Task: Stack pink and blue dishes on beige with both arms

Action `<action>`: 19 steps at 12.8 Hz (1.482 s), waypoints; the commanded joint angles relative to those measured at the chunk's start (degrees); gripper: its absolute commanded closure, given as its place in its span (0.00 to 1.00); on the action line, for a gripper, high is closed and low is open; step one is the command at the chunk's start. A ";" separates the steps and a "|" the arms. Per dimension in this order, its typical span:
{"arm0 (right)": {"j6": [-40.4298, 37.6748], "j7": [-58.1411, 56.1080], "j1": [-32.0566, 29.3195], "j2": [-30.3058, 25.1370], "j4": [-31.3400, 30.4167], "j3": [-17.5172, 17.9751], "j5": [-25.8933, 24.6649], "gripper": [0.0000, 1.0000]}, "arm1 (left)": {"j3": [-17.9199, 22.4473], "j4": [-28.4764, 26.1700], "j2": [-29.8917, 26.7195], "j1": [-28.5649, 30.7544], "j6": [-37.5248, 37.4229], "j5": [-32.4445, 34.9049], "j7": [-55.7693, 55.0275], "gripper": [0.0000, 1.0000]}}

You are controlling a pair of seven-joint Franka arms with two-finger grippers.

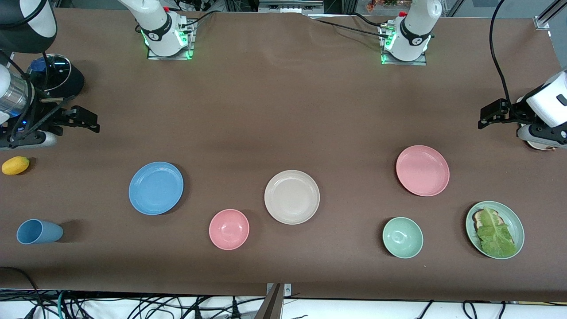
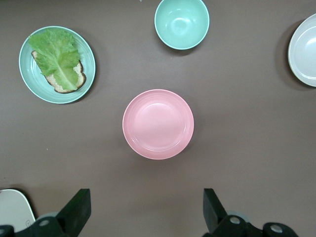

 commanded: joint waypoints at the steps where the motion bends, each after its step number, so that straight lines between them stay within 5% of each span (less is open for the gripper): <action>1: -0.22 0.38 -0.31 -0.04 0.18 0.17 -0.56 0.00 | 0.18 0.84 0.35 -0.23 -0.11 0.94 0.11 0.00; 14: -0.13 0.38 -0.31 -0.04 0.17 0.17 -0.56 0.00 | 0.71 2.07 20.45 3.98 0.24 -1.70 -0.69 0.00; 19: 0.05 0.38 -0.31 -0.04 0.26 0.26 -0.47 0.00 | 0.62 -0.83 30.12 7.15 15.25 -0.99 -0.16 0.00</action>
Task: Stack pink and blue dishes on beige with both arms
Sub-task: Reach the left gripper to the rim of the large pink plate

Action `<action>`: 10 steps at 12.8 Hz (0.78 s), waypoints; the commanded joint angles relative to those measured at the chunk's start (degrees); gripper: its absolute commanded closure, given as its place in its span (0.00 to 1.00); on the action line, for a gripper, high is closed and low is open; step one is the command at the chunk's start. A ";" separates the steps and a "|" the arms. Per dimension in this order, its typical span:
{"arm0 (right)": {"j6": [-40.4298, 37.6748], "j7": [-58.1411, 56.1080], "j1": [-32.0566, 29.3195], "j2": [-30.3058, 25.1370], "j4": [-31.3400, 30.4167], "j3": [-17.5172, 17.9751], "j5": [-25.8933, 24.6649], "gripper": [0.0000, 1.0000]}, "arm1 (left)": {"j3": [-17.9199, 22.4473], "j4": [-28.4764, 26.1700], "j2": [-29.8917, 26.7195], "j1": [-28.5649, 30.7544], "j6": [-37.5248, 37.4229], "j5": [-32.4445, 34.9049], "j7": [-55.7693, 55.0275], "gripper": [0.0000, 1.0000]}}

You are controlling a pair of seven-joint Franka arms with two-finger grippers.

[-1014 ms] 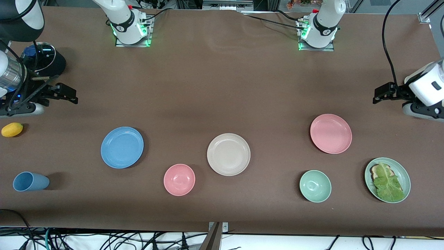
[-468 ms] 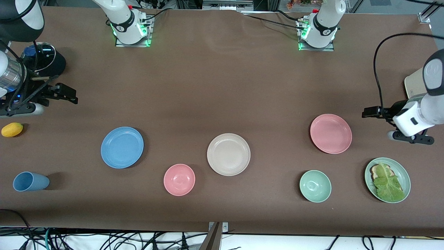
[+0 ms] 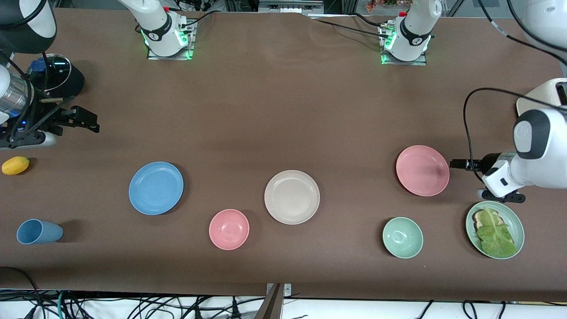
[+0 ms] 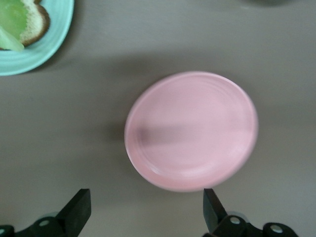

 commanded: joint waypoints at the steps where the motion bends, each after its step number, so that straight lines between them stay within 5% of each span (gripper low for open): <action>1: 0.04 0.38 -0.27 -0.07 0.29 0.31 -0.47 0.00 | -0.26 -0.60 4.58 0.99 4.13 0.98 1.13 0.00; 6: 1.79 -0.40 -0.09 0.19 0.81 0.31 -0.47 0.00 | -0.43 -10.87 2.75 1.61 14.57 2.22 2.01 0.00; 7: 2.32 -0.41 -0.18 1.15 0.90 0.31 -0.56 0.00 | -0.43 -11.93 2.92 1.61 16.07 2.22 2.01 0.13; 8: 3.36 -0.41 -0.27 1.60 1.34 0.31 -0.47 0.00 | -0.52 -12.11 2.92 1.61 16.26 2.22 1.92 0.42; 9: 4.51 -0.23 -0.35 1.60 1.34 0.31 -0.12 0.00 | -0.43 -12.11 3.01 1.61 16.18 2.13 1.05 0.82; 10: 5.04 0.03 -0.36 1.69 1.34 0.31 -0.21 0.00 | -0.43 -12.03 3.01 1.61 15.91 2.13 0.96 1.00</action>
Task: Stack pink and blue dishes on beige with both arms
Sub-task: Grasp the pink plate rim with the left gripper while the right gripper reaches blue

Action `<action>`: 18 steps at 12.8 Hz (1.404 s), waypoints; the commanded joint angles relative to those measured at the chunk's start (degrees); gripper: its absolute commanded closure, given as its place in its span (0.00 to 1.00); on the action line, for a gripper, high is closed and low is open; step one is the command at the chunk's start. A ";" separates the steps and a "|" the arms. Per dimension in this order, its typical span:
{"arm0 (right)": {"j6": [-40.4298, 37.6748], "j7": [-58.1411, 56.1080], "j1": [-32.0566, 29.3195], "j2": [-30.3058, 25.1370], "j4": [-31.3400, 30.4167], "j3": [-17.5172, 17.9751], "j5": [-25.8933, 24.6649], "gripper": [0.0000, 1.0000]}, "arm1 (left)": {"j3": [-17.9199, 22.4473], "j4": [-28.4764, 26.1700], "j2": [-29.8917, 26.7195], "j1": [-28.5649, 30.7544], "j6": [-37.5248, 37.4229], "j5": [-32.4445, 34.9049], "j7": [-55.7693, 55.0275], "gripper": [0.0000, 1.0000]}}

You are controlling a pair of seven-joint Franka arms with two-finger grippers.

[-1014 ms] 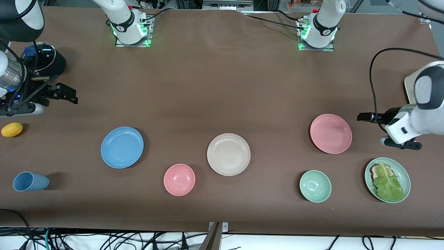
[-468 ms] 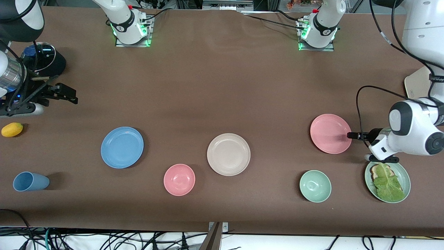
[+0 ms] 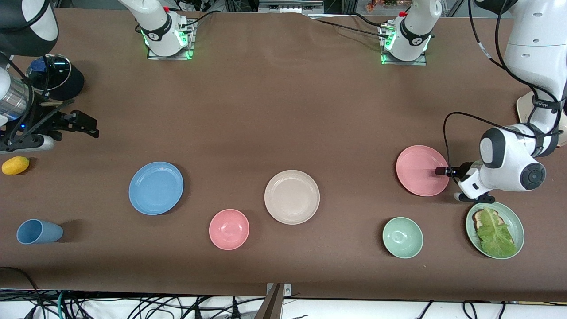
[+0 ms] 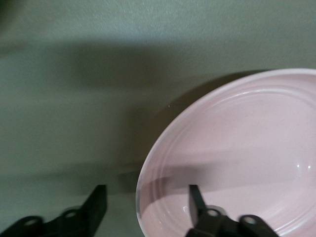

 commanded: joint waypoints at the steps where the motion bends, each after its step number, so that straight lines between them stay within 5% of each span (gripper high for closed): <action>1: 1.21 0.31 -0.37 1.18 1.39 0.25 -0.03 0.00 | -0.32 -2.38 -2.69 0.38 0.34 1.19 0.01 1.00; 4: 1.65 0.32 -0.37 1.71 1.40 0.25 0.14 0.00 | -0.23 -1.76 -2.60 -0.23 -0.45 1.19 -0.16 1.00; 8: 3.31 -0.21 0.33 9.87 2.01 0.51 -0.38 0.00 | -0.58 -0.80 -2.86 -0.41 -0.89 0.58 -1.12 1.00; 11: 5.69 -0.38 0.07 11.46 1.75 0.52 -0.21 0.00 | -2.16 3.75 -3.92 -1.11 -7.96 0.32 -5.07 1.00; 15: 8.84 -0.47 -0.28 19.00 2.98 0.34 -3.45 0.00 | -8.30 11.67 -6.46 -1.03 -22.31 -2.04 -12.18 1.00; 18: 17.54 -0.47 -1.60 25.85 2.80 0.25 -3.20 0.00 | -15.05 13.17 -6.12 -1.46 -22.95 -5.74 -22.71 1.00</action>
